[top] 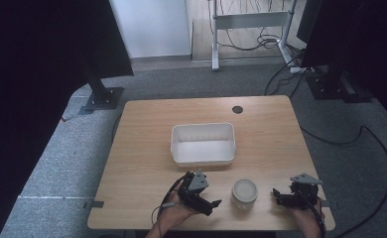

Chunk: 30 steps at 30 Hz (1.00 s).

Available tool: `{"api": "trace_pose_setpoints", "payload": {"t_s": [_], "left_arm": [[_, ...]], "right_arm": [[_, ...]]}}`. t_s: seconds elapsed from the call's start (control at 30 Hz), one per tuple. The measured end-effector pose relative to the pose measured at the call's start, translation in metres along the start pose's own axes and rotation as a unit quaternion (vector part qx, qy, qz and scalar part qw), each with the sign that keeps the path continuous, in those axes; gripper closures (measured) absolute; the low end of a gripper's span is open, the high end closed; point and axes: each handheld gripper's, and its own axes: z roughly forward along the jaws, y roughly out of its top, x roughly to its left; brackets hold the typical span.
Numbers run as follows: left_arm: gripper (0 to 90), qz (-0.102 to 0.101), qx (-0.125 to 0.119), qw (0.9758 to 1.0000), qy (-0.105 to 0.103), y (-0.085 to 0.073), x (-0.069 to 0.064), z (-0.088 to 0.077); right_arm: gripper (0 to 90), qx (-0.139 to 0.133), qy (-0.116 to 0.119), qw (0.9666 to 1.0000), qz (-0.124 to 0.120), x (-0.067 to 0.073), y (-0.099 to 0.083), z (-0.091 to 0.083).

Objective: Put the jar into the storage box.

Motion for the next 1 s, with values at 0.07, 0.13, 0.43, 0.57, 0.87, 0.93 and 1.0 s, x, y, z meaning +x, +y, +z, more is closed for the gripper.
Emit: {"api": "trace_pose_setpoints", "payload": {"t_s": [0.07, 0.13, 0.43, 0.57, 0.87, 0.93, 1.0], "left_arm": [[2.3, 0.002, 0.000, 1.0000, -0.005, 0.002, -0.003, 0.004], [1.7, 0.005, 0.000, 1.0000, -0.007, 0.004, -0.006, 0.009], [0.9, 0.010, -0.001, 0.9998, -0.015, 0.012, -0.016, 0.026], [0.9, 0.016, 0.000, 0.9997, -0.020, 0.015, -0.020, 0.034], [0.8, 0.019, -0.003, 0.9994, -0.029, 0.022, -0.028, 0.046], [0.9, 0.022, -0.001, 0.9993, -0.030, 0.023, -0.030, 0.048], [0.9, 0.025, 0.001, 0.9992, -0.030, 0.025, -0.032, 0.051]], "right_arm": [[1.1, 0.000, 0.000, 1.0000, 0.000, 0.000, 0.000, 0.000], [1.1, 0.000, 0.001, 1.0000, -0.001, 0.000, 0.000, 0.000], [1.1, 0.000, 0.002, 1.0000, -0.002, 0.000, 0.000, 0.000], [1.1, 0.000, 0.002, 1.0000, -0.002, 0.000, 0.000, 0.000], [1.1, 0.000, 0.002, 1.0000, -0.002, 0.000, 0.000, 0.000], [1.1, 0.000, 0.002, 1.0000, -0.002, 0.000, 0.000, 0.000], [1.1, 0.000, 0.002, 1.0000, -0.002, 0.000, 0.000, 0.000]]}}
